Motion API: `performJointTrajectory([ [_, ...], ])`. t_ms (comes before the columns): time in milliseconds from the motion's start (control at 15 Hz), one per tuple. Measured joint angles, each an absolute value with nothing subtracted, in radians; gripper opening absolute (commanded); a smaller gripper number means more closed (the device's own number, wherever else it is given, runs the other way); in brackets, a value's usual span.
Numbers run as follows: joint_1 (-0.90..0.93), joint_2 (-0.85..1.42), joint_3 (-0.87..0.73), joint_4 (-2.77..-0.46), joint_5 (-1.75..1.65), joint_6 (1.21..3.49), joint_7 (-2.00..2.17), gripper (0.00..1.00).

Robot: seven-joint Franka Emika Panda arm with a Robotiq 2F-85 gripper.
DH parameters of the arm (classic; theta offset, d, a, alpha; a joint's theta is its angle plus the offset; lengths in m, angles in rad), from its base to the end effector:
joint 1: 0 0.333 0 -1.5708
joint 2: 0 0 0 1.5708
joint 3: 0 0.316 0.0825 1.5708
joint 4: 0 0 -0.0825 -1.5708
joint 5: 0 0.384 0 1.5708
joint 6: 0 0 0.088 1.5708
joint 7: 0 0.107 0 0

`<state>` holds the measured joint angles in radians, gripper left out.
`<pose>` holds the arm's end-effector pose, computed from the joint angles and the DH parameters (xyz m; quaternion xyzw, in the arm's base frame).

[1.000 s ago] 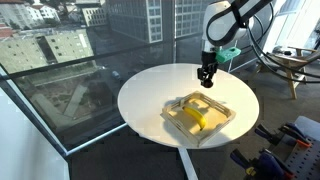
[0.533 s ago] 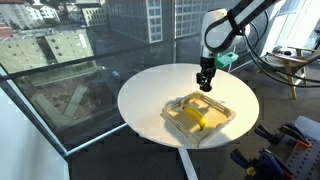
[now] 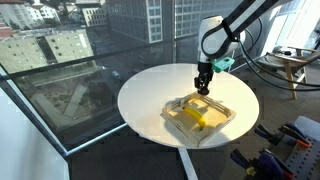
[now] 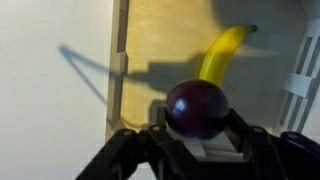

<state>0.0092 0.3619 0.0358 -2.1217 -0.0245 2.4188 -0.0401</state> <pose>0.5695 0.0255 0.2336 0.9982 0.0510 -0.0322 0.0015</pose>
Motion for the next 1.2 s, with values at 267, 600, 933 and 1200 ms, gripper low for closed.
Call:
performJointTrajectory([
  [267, 0.009, 0.397, 0.037, -2.099, -0.025, 2.425, -0.046, 0.35],
  [600, 0.009, 0.442, 0.037, -2.075, -0.025, 2.432, -0.047, 0.35],
  [933, 0.009, 0.483, 0.034, -2.056, -0.028, 2.446, -0.048, 0.35],
  [1200, 0.009, 0.514, 0.026, -2.035, -0.029, 2.448, -0.048, 0.35],
])
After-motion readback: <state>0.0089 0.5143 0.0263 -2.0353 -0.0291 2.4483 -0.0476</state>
